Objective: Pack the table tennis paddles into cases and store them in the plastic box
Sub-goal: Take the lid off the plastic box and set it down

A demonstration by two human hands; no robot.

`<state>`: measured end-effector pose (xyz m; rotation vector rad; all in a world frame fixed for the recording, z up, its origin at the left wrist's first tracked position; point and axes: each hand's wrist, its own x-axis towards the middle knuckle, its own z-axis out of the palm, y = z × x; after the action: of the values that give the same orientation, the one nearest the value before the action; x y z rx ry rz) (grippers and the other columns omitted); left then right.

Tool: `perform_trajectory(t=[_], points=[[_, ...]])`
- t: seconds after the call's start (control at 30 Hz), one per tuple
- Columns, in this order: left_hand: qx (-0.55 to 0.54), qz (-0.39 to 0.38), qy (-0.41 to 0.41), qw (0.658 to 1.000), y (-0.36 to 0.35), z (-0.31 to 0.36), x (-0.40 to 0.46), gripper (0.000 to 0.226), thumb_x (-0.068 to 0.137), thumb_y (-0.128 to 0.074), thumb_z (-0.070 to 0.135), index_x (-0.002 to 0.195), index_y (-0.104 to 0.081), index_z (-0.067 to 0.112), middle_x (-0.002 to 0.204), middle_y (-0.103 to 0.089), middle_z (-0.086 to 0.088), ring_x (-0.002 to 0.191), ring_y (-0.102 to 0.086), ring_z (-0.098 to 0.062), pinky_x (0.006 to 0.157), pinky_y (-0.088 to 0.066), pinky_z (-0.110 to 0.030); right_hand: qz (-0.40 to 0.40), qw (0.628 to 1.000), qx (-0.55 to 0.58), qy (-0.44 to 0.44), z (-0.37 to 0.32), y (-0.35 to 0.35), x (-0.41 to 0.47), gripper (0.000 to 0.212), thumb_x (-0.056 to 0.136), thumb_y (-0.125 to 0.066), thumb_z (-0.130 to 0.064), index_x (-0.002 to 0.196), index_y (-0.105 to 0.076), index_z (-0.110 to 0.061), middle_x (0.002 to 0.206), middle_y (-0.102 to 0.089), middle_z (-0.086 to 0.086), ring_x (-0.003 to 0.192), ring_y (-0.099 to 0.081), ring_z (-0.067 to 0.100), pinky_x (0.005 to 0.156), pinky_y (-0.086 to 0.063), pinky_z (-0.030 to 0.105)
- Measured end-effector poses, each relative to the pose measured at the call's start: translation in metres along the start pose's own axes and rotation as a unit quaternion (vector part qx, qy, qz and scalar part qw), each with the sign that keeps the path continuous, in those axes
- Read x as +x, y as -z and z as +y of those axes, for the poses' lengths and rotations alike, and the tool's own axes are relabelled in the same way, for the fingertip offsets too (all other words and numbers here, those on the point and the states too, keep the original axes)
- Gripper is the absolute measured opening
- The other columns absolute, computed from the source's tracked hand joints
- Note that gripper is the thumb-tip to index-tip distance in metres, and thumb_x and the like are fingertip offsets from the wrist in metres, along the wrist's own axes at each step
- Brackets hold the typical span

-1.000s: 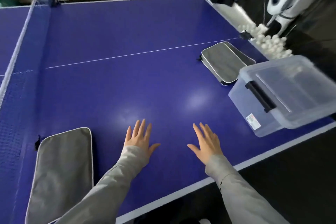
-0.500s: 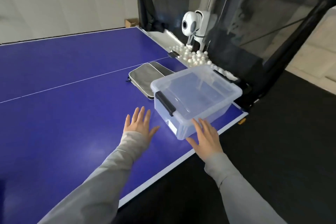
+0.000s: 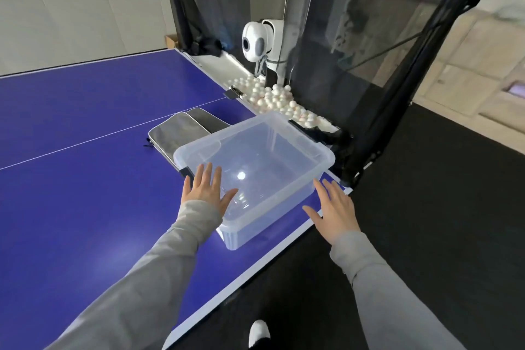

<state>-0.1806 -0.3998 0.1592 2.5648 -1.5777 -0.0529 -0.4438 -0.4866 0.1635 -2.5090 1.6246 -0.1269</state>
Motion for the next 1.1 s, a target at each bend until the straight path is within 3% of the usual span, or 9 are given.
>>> perform_trajectory(t=[0.33, 0.57, 0.77, 0.87, 1.0, 1.1], points=[[-0.069, 0.038, 0.143, 0.987, -0.034, -0.008, 0.052, 0.075, 0.091, -0.035, 0.058, 0.151, -0.012, 0.019, 0.16, -0.004, -0.001, 0.147, 0.001, -0.018, 0.119, -0.006, -0.04, -0.029, 0.998, -0.007, 0.056, 0.033, 0.009, 0.139, 0.068, 0.096, -0.04, -0.048, 0.151, -0.008, -0.024, 0.159, -0.014, 0.003, 0.147, -0.005, 0.021, 0.117, -0.018, 0.039], [-0.169, 0.074, 0.251, 0.95, -0.036, 0.001, 0.049, 0.086, 0.086, -0.049, 0.057, 0.151, -0.009, 0.016, 0.16, -0.004, -0.004, 0.147, -0.001, -0.021, 0.118, -0.014, -0.04, -0.061, 0.994, 0.014, 0.094, 0.035, 0.011, 0.231, 0.069, 0.095, -0.046, -0.043, 0.151, -0.014, -0.018, 0.157, -0.019, 0.008, 0.146, -0.012, 0.024, 0.116, -0.021, 0.04], [-0.256, 0.087, 0.325, 0.906, -0.039, 0.002, 0.046, 0.093, 0.08, -0.062, 0.055, 0.15, -0.013, 0.019, 0.159, -0.012, 0.0, 0.146, -0.013, -0.02, 0.114, -0.026, -0.041, -0.125, 0.981, 0.096, 0.116, 0.036, -0.002, 0.296, 0.073, 0.093, -0.053, -0.038, 0.15, -0.014, -0.016, 0.156, -0.022, 0.006, 0.144, -0.019, 0.022, 0.115, -0.02, 0.037], [-0.34, 0.101, 0.333, 0.874, -0.04, 0.006, 0.043, 0.092, 0.078, -0.07, 0.044, 0.15, -0.016, 0.023, 0.153, -0.025, 0.003, 0.14, -0.027, -0.017, 0.112, -0.028, -0.033, -0.187, 0.956, 0.197, 0.109, 0.04, -0.01, 0.313, 0.075, 0.091, -0.058, -0.034, 0.151, -0.013, -0.022, 0.156, -0.022, 0.005, 0.143, -0.022, 0.021, 0.115, -0.02, 0.034], [-0.437, 0.119, 0.357, 0.817, -0.04, 0.011, 0.034, 0.092, 0.072, -0.078, 0.039, 0.144, -0.021, 0.044, 0.144, -0.036, 0.022, 0.131, -0.038, -0.006, 0.107, -0.03, -0.026, -0.203, 0.918, 0.323, 0.11, 0.05, -0.02, 0.32, 0.074, 0.087, -0.066, -0.027, 0.147, -0.022, -0.032, 0.148, -0.034, -0.003, 0.136, -0.033, 0.016, 0.103, -0.026, 0.025], [-0.49, 0.135, 0.403, 0.761, -0.037, 0.014, 0.03, 0.093, 0.053, -0.081, 0.051, 0.128, -0.029, 0.065, 0.12, -0.051, 0.033, 0.111, -0.054, -0.004, 0.094, -0.042, -0.028, -0.21, 0.881, 0.414, 0.094, 0.055, -0.025, 0.32, 0.071, 0.085, -0.069, -0.022, 0.142, -0.03, -0.04, 0.133, -0.041, -0.015, 0.118, -0.041, 0.004, 0.096, -0.031, 0.022]])
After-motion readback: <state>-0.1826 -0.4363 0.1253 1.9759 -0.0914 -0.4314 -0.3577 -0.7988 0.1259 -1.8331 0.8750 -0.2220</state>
